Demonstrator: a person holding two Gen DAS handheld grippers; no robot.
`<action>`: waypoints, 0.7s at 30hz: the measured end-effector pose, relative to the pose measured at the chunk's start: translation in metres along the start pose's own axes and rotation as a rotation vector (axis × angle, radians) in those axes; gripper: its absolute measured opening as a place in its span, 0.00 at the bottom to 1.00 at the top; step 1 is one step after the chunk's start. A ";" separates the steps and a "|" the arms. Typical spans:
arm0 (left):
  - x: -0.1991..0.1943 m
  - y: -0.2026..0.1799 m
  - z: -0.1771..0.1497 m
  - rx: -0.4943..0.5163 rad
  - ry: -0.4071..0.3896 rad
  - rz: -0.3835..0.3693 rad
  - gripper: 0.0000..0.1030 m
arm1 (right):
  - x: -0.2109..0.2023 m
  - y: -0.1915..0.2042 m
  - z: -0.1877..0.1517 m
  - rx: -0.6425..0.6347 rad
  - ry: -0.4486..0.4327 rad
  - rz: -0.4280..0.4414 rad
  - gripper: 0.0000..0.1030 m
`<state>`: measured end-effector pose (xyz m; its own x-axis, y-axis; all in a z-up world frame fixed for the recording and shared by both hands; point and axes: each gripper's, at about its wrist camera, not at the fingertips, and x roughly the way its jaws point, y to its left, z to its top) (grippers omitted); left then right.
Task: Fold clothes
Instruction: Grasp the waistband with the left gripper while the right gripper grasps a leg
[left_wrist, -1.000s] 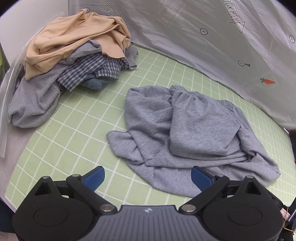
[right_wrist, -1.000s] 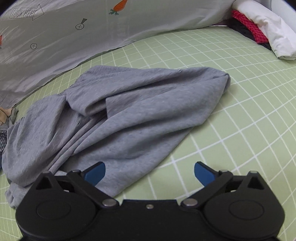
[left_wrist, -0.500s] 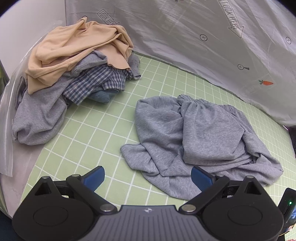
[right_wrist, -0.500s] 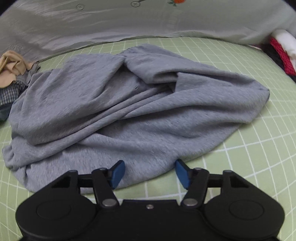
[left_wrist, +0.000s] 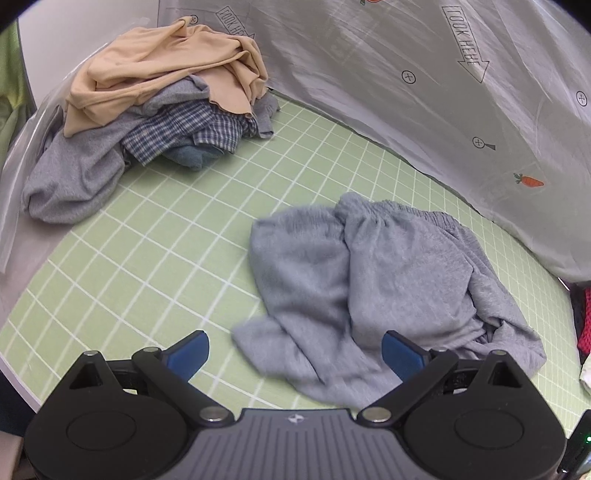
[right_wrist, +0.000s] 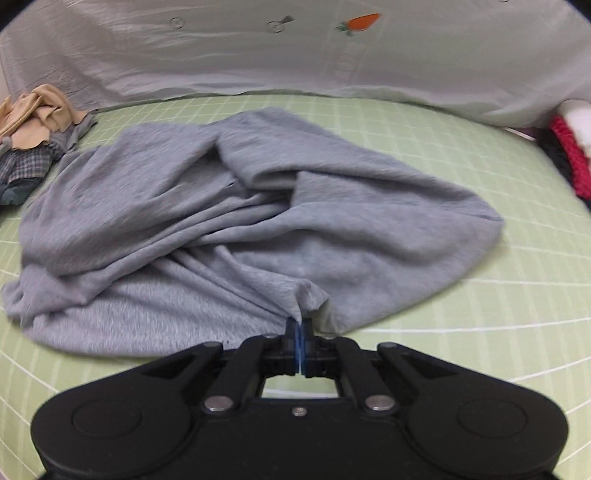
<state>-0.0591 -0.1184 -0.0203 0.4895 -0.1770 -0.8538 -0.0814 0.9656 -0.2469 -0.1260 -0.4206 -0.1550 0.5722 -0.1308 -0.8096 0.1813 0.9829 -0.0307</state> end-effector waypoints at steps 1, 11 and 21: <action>0.002 -0.005 -0.002 -0.004 0.000 0.001 0.96 | -0.002 -0.013 0.001 0.006 -0.006 -0.019 0.00; 0.047 -0.037 -0.005 -0.020 0.053 0.012 0.94 | 0.006 -0.130 0.002 0.228 -0.014 -0.113 0.01; 0.105 -0.078 0.037 0.047 0.128 -0.103 0.72 | 0.035 -0.142 0.019 0.315 0.003 -0.092 0.02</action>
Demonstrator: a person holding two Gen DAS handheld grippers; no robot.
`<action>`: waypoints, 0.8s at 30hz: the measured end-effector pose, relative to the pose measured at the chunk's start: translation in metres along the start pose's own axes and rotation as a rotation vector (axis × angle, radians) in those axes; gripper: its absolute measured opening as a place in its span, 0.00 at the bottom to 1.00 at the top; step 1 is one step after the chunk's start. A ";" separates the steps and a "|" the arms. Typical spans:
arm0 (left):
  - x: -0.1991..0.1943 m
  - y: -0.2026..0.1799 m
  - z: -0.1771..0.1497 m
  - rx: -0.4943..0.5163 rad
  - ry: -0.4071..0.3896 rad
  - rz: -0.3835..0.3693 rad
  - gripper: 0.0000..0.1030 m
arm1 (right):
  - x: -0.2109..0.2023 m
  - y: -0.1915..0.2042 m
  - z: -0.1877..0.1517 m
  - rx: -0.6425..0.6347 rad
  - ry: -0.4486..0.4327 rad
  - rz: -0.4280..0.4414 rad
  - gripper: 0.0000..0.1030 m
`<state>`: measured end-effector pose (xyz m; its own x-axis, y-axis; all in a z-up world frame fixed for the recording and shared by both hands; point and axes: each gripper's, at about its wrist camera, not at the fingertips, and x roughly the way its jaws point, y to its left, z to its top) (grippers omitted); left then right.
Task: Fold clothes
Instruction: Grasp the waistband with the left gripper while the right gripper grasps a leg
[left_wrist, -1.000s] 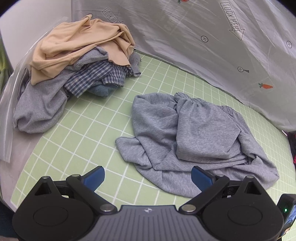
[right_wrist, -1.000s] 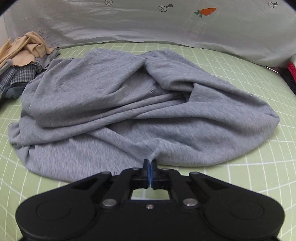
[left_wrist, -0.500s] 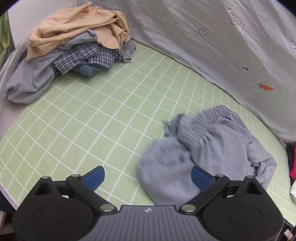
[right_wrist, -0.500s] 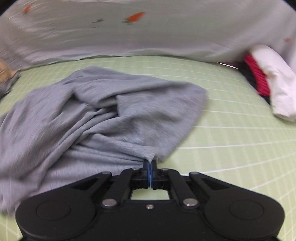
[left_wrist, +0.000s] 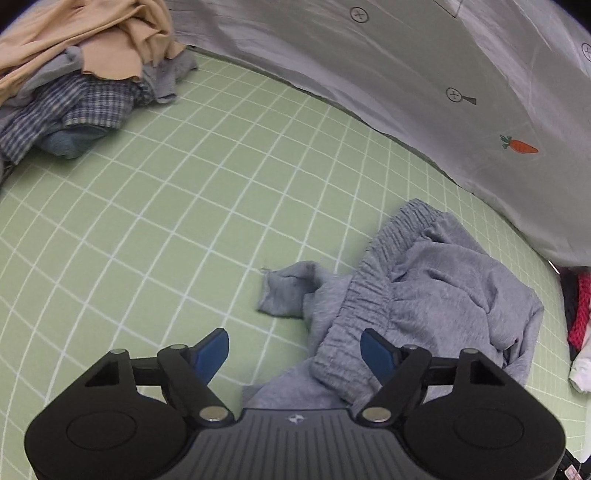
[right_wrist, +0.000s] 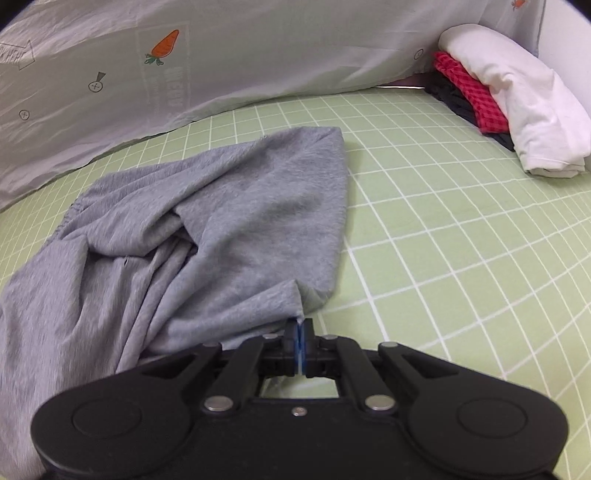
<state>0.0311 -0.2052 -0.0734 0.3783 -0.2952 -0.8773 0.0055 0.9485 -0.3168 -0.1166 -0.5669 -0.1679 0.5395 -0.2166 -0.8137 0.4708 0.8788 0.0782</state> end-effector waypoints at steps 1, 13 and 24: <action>0.002 -0.003 0.001 0.004 0.006 -0.011 0.68 | 0.002 0.001 0.002 0.004 0.005 -0.002 0.02; 0.004 -0.001 -0.016 -0.030 0.052 -0.068 0.29 | 0.000 0.002 -0.009 -0.009 0.053 -0.022 0.25; 0.021 0.016 -0.023 -0.269 0.125 -0.215 0.31 | 0.000 -0.002 -0.010 -0.004 0.064 -0.005 0.32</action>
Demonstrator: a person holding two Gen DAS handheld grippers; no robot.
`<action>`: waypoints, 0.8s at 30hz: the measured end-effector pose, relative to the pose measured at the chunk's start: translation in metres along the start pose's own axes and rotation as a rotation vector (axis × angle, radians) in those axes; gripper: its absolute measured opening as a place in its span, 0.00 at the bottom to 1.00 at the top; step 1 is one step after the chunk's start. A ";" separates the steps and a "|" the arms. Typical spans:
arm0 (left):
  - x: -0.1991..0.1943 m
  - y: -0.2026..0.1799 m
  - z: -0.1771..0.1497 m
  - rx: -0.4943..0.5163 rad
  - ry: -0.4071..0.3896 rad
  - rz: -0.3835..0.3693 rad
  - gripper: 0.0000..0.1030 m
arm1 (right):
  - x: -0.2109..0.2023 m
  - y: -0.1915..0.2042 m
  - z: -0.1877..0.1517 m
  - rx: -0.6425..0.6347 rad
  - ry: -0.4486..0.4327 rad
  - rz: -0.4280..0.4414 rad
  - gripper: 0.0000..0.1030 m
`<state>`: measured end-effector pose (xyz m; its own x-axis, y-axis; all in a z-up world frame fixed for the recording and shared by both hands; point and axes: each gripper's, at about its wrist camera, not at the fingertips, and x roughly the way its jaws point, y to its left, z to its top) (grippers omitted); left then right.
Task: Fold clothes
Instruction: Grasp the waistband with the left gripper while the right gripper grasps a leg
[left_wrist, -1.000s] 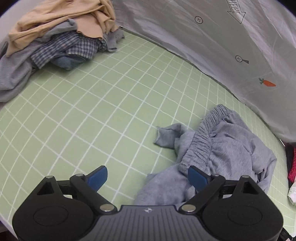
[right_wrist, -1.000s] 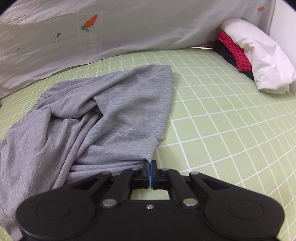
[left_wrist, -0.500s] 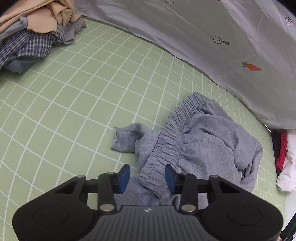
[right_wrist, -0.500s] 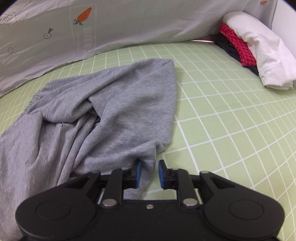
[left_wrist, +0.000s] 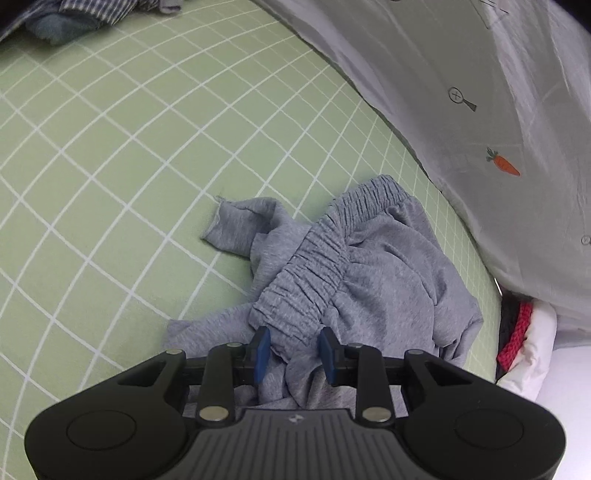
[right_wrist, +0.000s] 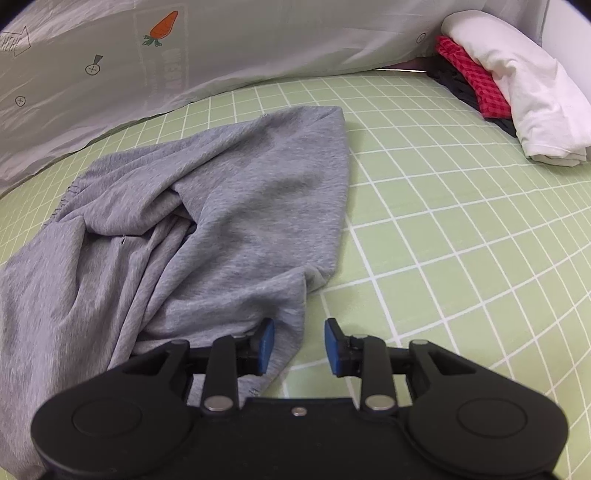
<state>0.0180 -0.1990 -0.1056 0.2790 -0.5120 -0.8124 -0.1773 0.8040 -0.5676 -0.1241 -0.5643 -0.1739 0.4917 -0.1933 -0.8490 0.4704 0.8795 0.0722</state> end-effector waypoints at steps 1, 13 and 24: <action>0.001 0.003 0.000 -0.026 0.000 -0.012 0.31 | 0.000 -0.001 0.000 0.001 0.001 0.002 0.34; 0.015 0.010 0.003 -0.120 0.044 -0.064 0.41 | 0.002 0.004 -0.005 0.033 0.039 0.084 0.66; 0.013 0.006 0.012 -0.051 -0.061 -0.043 0.10 | -0.003 0.036 -0.007 -0.232 0.034 0.139 0.12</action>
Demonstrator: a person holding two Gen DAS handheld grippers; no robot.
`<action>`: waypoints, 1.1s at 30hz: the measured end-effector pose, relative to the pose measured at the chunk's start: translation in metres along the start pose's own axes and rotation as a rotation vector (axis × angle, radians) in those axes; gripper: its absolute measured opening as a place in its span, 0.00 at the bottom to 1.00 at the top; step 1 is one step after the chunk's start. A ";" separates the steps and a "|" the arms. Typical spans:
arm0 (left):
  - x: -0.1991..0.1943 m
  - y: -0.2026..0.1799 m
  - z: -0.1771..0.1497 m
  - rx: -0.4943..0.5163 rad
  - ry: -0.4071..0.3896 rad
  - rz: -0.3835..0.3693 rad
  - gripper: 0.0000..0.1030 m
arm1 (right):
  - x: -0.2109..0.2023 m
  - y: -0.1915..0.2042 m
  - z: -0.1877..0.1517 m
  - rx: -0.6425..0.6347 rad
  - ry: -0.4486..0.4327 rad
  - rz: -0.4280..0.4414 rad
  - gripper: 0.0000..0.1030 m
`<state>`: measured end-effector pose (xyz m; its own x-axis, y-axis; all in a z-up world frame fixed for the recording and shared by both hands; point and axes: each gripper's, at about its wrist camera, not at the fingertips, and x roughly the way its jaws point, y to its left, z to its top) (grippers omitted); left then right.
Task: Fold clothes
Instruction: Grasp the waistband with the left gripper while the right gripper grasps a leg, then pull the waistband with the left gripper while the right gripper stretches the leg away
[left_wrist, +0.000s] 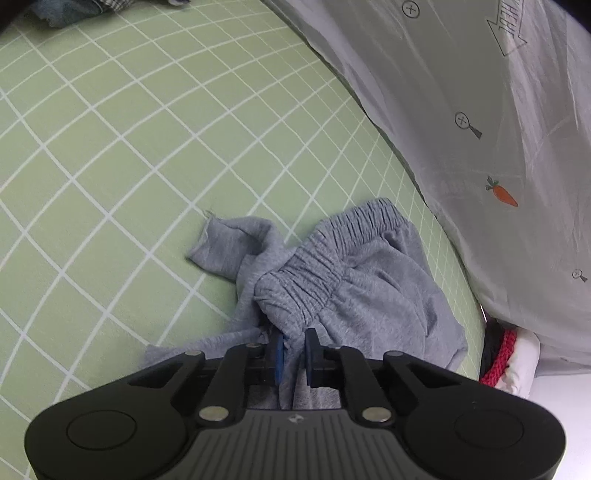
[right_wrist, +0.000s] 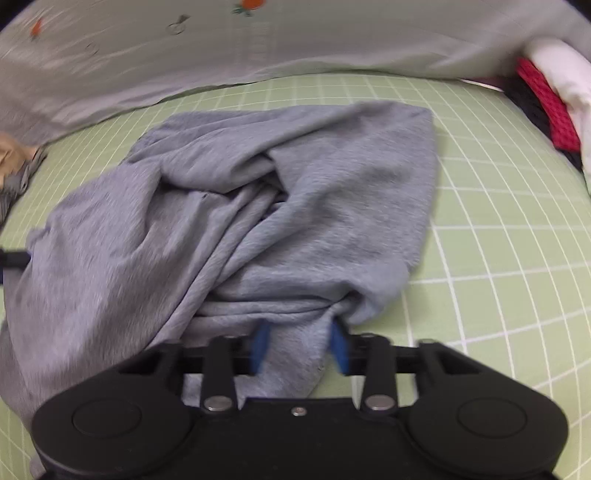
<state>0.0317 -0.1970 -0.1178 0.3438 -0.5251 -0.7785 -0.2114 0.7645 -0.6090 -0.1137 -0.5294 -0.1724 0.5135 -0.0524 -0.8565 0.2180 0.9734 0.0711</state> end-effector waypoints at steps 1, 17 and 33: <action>-0.003 0.003 0.003 -0.013 -0.019 0.016 0.10 | 0.000 0.000 0.000 -0.017 0.002 0.000 0.04; -0.058 0.060 0.048 -0.140 -0.263 0.230 0.08 | 0.016 -0.093 0.059 -0.185 -0.109 -0.343 0.01; -0.073 0.098 0.031 -0.234 -0.282 0.338 0.08 | 0.024 -0.123 0.102 0.076 -0.273 -0.381 0.41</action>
<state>0.0143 -0.0725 -0.1163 0.4477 -0.1166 -0.8865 -0.5423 0.7529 -0.3729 -0.0434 -0.6735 -0.1499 0.5824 -0.4689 -0.6640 0.4878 0.8551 -0.1759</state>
